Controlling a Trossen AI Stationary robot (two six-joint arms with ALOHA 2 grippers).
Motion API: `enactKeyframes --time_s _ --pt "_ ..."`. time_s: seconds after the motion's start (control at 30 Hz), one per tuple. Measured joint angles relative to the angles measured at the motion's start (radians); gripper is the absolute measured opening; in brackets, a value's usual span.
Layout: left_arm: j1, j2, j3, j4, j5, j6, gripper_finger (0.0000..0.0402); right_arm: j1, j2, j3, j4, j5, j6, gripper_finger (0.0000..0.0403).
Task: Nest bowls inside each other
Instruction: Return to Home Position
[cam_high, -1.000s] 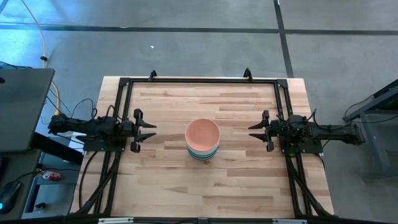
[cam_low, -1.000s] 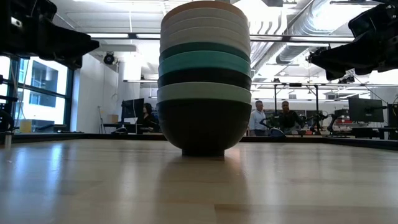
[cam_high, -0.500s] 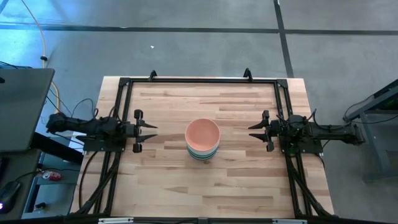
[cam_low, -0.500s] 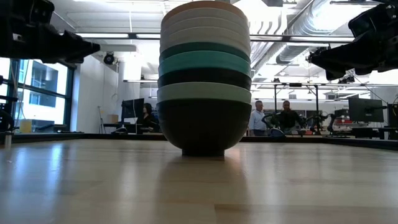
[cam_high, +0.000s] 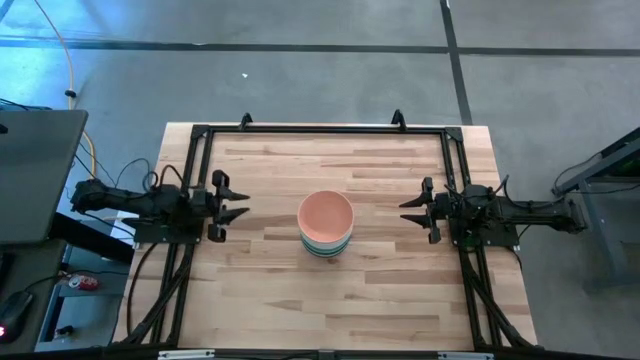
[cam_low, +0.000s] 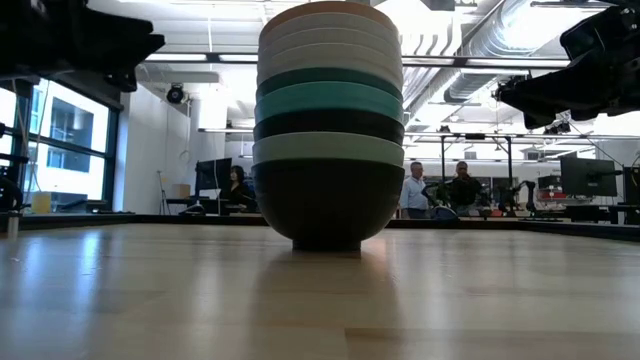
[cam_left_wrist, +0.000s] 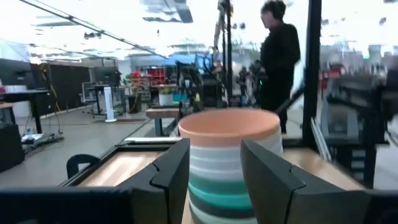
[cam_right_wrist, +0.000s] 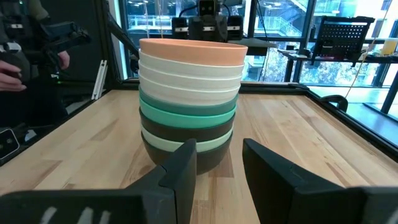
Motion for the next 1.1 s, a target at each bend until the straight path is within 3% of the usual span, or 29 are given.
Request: enactKeyframes --time_s 0.23,1.1 --pt "0.000 0.000 0.000 0.015 -0.011 -0.075 0.0131 0.000 0.000 0.000 0.000 0.000 -0.001 0.0124" --pt "0.000 0.000 0.000 0.010 0.003 -0.067 0.0131 0.000 0.000 0.000 0.000 0.000 0.000 0.0124"
